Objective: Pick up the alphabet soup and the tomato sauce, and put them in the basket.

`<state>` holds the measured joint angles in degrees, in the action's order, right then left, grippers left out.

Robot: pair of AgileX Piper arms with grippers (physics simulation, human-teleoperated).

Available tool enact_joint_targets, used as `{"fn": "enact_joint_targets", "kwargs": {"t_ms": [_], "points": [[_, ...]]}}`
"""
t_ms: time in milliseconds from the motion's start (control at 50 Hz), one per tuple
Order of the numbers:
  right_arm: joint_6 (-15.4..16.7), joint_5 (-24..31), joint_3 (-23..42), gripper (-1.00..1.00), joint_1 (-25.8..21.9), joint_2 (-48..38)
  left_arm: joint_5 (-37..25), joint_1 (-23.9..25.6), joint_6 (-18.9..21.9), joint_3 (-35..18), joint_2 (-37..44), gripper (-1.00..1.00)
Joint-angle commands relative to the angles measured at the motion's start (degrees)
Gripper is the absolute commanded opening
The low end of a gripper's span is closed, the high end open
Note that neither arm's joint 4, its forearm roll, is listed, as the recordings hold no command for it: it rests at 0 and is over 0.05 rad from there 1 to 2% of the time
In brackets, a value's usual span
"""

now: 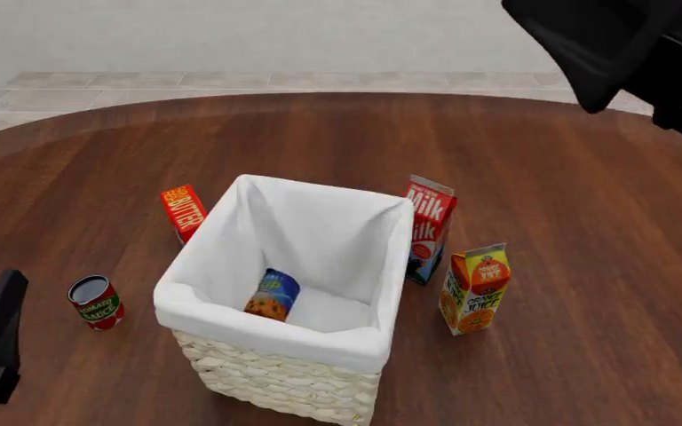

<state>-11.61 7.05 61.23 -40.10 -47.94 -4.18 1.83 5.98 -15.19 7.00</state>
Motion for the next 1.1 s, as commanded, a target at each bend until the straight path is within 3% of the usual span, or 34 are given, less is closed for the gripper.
{"fn": "enact_joint_targets", "kwargs": {"t_ms": [20, 80, 140, 180, 220, 380, 460, 620, 700, 820, 840, 940, 1100], "points": [[-2.55, -3.44, -2.78, 1.00, 0.31, 1.50, -3.55, 0.88, 2.76, -10.24, 5.63, 1.00], [-2.69, -3.73, -2.74, 1.00, -0.34, 1.54, -4.68, -0.74, 0.86, -13.13, 8.13, 1.00], [-2.90, -4.18, -2.80, 1.00, -0.78, 1.29, -5.39, -2.59, 3.83, -14.69, 10.11, 1.00], [-2.99, -4.35, -2.77, 1.00, -1.16, 1.23, -6.66, -1.74, 3.48, -15.34, 10.36, 1.00], [-2.63, -4.24, -2.62, 1.00, -1.54, 1.33, -6.97, -2.07, 6.95, -15.23, 12.47, 1.00], [-3.57, -5.01, -3.72, 1.00, -1.87, 1.75, -10.95, -5.46, 1.29, -24.76, 21.79, 1.00], [-3.18, -4.53, -3.83, 1.00, -2.59, 1.68, -13.74, -4.30, 4.50, -27.05, 25.23, 1.00], [-3.49, -5.37, -4.46, 1.00, -2.59, 0.96, -20.53, -4.18, 3.32, -30.55, 29.26, 1.00], [-3.81, -5.74, -4.62, 1.00, -2.94, 0.70, -22.87, -5.26, 4.51, -31.52, 30.69, 1.00], [-3.98, -6.46, -4.89, 1.00, -3.67, 0.56, -27.80, -5.60, 2.47, -33.17, 33.26, 1.00], [-4.10, -6.65, -5.03, 1.00, -3.77, 0.52, -28.71, -5.00, 4.72, -32.68, 32.97, 1.00], [-4.53, -7.48, -5.97, 1.00, -3.98, 0.40, -31.15, -6.96, 6.31, -30.85, 33.04, 1.00], [-4.88, -7.67, -6.99, 1.00, -4.11, 1.06, -32.98, -7.35, 0.13, -29.69, 37.29, 1.00]]}}
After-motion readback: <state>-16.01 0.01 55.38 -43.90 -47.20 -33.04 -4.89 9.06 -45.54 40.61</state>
